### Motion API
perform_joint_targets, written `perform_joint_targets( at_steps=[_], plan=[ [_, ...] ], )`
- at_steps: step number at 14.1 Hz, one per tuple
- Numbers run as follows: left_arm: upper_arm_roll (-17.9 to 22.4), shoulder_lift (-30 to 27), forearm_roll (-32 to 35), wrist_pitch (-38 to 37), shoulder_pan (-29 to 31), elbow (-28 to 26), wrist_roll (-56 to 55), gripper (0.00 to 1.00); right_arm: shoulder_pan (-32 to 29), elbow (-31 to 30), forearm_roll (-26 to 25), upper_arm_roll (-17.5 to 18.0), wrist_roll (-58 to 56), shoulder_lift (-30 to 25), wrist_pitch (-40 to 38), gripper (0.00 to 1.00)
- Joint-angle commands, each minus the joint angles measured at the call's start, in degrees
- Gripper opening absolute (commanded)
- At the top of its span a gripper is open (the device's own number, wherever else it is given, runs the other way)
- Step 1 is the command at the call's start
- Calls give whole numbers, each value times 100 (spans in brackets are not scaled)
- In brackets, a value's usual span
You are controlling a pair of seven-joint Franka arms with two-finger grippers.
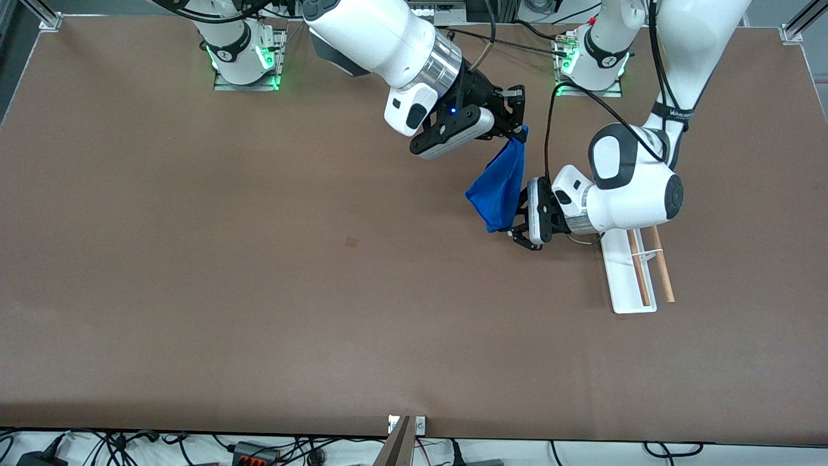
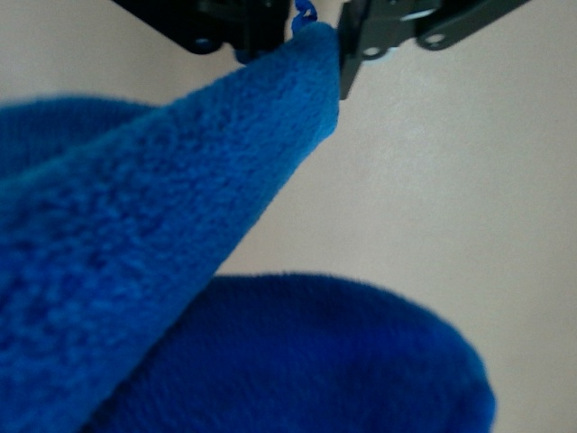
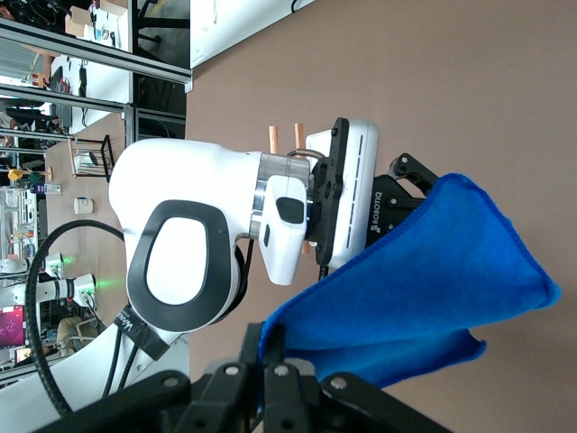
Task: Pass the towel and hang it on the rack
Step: 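Grasp the hanging towel with the left gripper below the right gripper, then open the right gripper and withdraw it while the left gripper holds the towel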
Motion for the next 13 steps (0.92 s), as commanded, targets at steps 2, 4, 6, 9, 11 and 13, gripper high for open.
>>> perform_joint_targets(
  at_steps=[2, 4, 6, 9, 11, 13],
  plan=[
    [5, 48, -168, 39, -39, 148, 125, 1, 23, 67, -75, 6, -8, 22, 41, 0],
    [22, 57, -116, 39, -39, 148, 124, 1, 23, 67, -75, 6, -8, 22, 41, 0],
    [40, 180, -80, -22, 66, 278, 177, 1, 14, 58, -84, 15, -8, 22, 41, 0],
    [145, 180, 305, -425, 84, 621, 20, 1, -30, 6, -76, 15, 36, 22, 23, 29],
    [198, 163, 639, -680, 206, 718, -252, 1, -65, -134, -180, -73, 54, -4, 15, 100],
    [198, 154, 877, -839, 356, 781, -323, 1, -204, -249, -356, -257, -16, -57, -38, 100]
  ],
)
